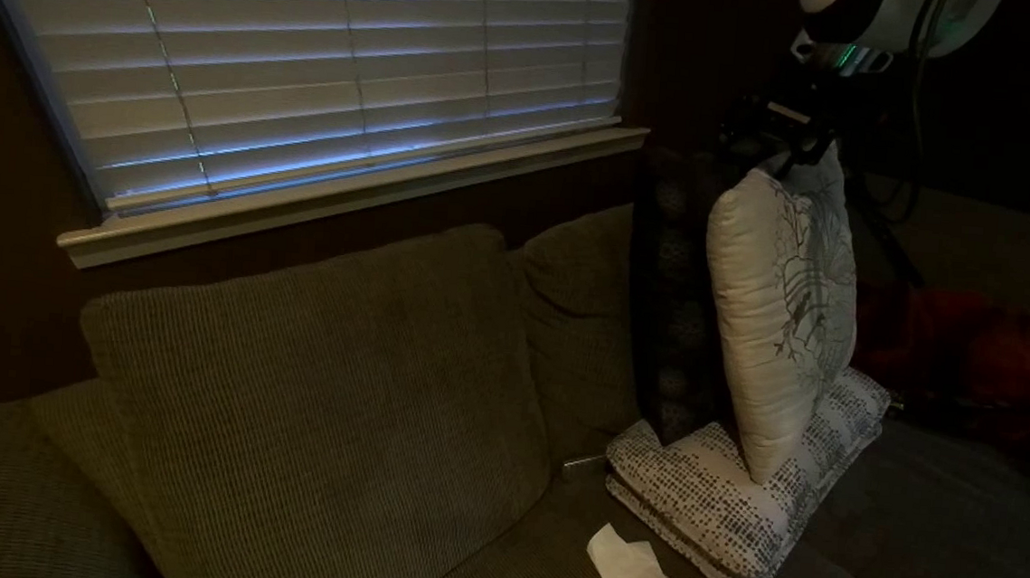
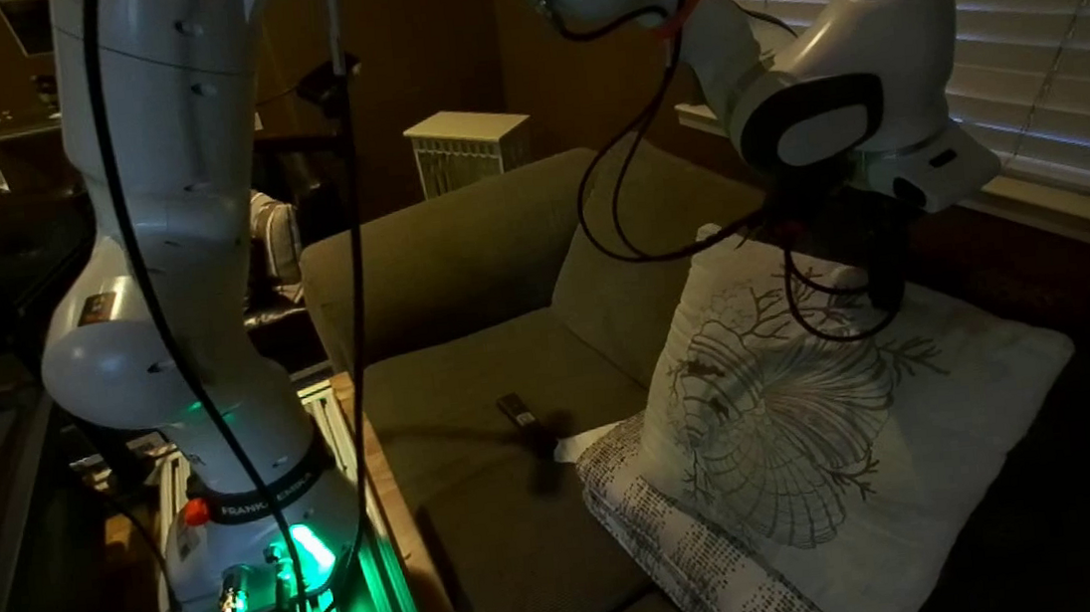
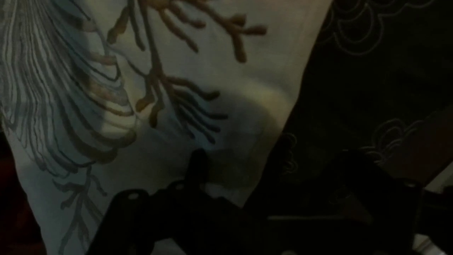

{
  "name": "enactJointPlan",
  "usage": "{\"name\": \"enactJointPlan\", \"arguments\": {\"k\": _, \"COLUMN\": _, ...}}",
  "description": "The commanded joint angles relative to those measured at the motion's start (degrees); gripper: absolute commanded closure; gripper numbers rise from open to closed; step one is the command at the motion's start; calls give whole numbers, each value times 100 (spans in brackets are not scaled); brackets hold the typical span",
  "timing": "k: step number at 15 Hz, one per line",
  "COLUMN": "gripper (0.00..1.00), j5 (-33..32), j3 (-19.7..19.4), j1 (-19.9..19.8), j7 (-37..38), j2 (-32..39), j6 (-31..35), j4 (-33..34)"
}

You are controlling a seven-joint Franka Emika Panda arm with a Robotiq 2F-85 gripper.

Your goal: Move the black and white pillows to the left

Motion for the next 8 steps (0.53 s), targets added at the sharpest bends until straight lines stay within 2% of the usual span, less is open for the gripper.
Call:
{"name": "enactJointPlan", "arguments": {"k": 1, "gripper": 0, "j5": 343, "j3": 111, "j1": -83, "j7": -277, "j2": 300, "j6": 33, "j4": 416}}
{"name": "enactJointPlan", "arguments": {"k": 8, "gripper": 0, "j5": 672, "j3": 272, "j1": -176, "j7": -348, "j2": 702, "j6": -117, "j4": 898}}
